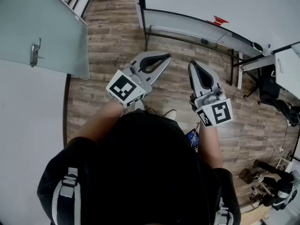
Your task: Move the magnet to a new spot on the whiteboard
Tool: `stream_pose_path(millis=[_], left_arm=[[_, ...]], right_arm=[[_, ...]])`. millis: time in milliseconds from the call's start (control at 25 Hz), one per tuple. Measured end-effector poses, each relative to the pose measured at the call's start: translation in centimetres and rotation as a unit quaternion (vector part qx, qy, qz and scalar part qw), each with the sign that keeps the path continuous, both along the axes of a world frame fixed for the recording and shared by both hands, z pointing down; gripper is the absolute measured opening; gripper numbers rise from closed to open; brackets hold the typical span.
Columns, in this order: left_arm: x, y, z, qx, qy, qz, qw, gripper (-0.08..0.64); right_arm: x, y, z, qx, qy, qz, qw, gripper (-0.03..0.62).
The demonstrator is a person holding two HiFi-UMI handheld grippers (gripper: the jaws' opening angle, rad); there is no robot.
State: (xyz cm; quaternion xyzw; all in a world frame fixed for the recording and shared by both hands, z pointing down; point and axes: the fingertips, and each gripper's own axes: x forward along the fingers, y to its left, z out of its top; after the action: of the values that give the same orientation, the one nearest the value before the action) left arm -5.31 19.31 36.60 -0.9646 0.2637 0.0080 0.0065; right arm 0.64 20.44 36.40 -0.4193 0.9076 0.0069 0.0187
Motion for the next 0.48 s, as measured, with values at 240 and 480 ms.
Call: stream_pose_path(millis=[240, 480], left_arm=[[-0.1, 0.2, 0.4, -0.007, 0.002, -0.004, 1.0, 0.005], [-0.8, 0.5, 0.5, -0.007, -0.002, -0.007, 0.9999, 0.005]], right_arm=[[-0.4, 0.4, 0.4, 0.0, 0.024, -0.004, 1.0, -0.002], [-1.7, 0.8, 0.6, -0.001, 0.033, -0.022, 0.999, -0.002]])
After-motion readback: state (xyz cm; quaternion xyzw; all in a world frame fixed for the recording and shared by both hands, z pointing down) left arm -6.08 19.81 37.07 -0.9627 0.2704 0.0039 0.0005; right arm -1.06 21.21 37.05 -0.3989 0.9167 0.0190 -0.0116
